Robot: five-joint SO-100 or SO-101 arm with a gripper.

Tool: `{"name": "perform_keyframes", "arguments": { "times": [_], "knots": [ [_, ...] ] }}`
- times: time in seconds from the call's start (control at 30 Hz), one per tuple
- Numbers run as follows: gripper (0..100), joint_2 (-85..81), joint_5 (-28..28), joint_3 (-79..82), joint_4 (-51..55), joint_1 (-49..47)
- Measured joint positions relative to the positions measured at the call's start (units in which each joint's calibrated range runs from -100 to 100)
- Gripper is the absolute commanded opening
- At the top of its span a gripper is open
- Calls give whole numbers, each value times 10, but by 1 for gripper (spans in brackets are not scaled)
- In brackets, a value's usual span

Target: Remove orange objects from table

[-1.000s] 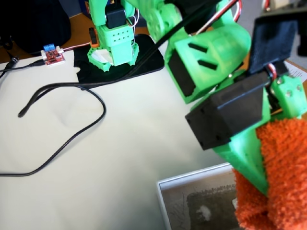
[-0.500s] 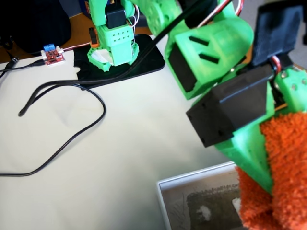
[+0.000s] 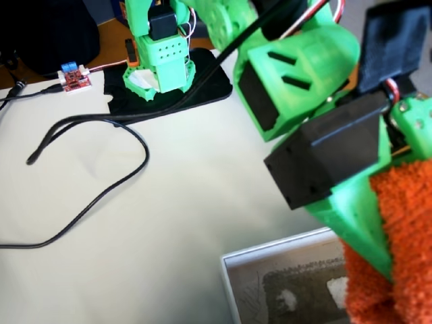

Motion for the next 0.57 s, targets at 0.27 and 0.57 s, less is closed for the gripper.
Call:
{"name": "perform_keyframes", "arguments": {
  "times": [0.27, 0.57],
  "knots": [
    [72, 0, -15, 0, -12, 7],
    [72, 0, -13, 0, -12, 7]
  ]
}}
